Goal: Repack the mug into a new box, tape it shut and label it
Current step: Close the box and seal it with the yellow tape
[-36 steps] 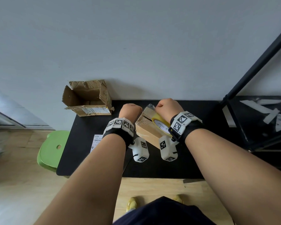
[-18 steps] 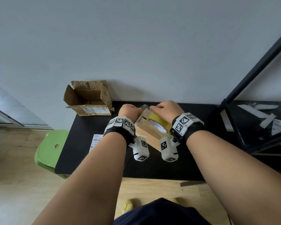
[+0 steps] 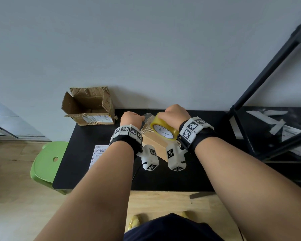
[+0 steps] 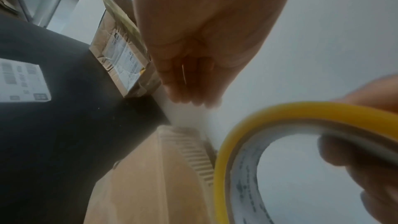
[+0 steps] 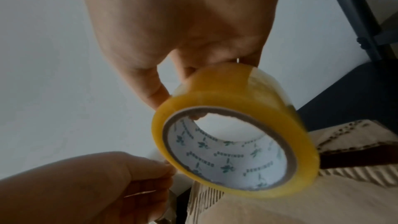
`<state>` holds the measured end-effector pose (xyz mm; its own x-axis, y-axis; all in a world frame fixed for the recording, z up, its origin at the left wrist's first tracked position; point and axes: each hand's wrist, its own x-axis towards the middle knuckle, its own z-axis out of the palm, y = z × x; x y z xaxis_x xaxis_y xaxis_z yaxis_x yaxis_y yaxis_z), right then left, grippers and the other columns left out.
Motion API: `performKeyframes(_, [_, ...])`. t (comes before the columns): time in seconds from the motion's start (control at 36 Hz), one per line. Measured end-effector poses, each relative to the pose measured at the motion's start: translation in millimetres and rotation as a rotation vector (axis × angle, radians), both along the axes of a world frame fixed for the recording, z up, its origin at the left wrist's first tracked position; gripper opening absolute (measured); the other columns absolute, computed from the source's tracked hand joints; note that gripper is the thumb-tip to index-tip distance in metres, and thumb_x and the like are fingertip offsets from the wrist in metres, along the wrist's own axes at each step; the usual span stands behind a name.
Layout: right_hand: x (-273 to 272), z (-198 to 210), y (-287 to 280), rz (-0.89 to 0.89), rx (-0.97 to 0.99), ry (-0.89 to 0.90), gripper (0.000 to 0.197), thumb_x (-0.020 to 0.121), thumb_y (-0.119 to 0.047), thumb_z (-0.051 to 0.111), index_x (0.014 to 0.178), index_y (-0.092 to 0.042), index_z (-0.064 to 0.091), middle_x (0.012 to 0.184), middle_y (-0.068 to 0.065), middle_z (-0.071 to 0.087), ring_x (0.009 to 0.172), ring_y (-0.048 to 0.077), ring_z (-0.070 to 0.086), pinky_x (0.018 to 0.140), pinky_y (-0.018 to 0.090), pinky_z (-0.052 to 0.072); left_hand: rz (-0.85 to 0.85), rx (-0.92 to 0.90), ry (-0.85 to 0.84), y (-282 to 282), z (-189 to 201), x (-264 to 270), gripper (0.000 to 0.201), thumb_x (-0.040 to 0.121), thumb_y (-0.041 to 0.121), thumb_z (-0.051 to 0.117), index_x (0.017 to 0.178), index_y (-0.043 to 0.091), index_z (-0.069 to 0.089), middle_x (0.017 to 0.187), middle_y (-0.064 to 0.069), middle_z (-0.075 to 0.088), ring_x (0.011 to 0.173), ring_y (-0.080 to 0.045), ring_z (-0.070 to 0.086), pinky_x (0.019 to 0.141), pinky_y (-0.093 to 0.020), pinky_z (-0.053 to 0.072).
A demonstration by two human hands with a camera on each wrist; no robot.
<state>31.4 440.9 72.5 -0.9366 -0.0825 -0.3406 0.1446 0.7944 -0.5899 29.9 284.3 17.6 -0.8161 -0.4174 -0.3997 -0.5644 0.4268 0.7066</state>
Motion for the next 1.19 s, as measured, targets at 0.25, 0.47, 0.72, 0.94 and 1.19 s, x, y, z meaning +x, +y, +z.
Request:
performKeyframes(0.25, [5.7, -6.5, 6.7, 0.047, 0.21, -0.019, 0.024, 0.076, -0.029, 0.06, 0.064, -0.01, 0.055, 0.062, 0.004, 0.056, 0.054, 0.024, 0.053, 0.052, 0.025, 0.037, 0.068, -0.018, 0.003, -12.0, 2.8, -7.5, 0.024, 0.088, 0.03, 0.067, 0.069, 0.016, 0.064, 0.069, -0.003, 0.061, 0.06, -0.016, 0.054, 0.061, -0.027, 0.044])
performKeyframes(0.47, [0.0, -8.3, -3.5, 0.092, 0.308, 0.008, 0.023, 0.08, -0.029, 0.062, 0.065, -0.011, 0.056, 0.063, 0.002, 0.059, 0.054, 0.02, 0.055, 0.049, 0.023, 0.036, 0.052, -0.063, -0.083, -15.4, -14.1, -11.9, 0.026, 0.089, 0.035, 0.065, 0.102, 0.012, 0.072, 0.094, -0.007, 0.068, 0.077, -0.022, 0.058, 0.068, -0.029, 0.045])
performKeyframes(0.72, [-13.9, -17.2, -23.0, 0.144, 0.459, 0.047, 0.032, 0.088, -0.039, 0.056, 0.069, -0.014, 0.056, 0.068, 0.001, 0.058, 0.057, 0.017, 0.053, 0.053, 0.025, 0.036, 0.047, -0.114, -0.236, -19.3, -29.0, -18.4, 0.039, 0.087, 0.041, 0.065, 0.108, 0.008, 0.066, 0.071, -0.004, 0.055, 0.056, -0.015, 0.049, 0.046, -0.027, 0.033])
performKeyframes(0.94, [-25.9, -21.8, -30.6, 0.155, 0.518, 0.019, 0.026, 0.088, -0.032, 0.055, 0.069, -0.014, 0.056, 0.066, 0.0, 0.058, 0.056, 0.017, 0.053, 0.05, 0.023, 0.034, 0.048, -0.071, -0.262, -17.9, -48.0, -23.5, 0.037, 0.085, 0.039, 0.068, 0.104, 0.008, 0.068, 0.08, -0.005, 0.061, 0.056, -0.015, 0.051, 0.045, -0.026, 0.035])
performKeyframes(1.19, [-30.2, -23.8, -31.7, 0.145, 0.54, 0.022, 0.026, 0.087, -0.031, 0.055, 0.068, -0.014, 0.055, 0.065, 0.0, 0.056, 0.054, 0.017, 0.05, 0.05, 0.023, 0.033, -0.047, 0.01, -0.256, -10.0, -64.4, -23.8, 0.026, 0.085, 0.028, 0.067, 0.097, 0.006, 0.068, 0.093, -0.009, 0.068, 0.077, -0.022, 0.063, 0.068, -0.033, 0.054])
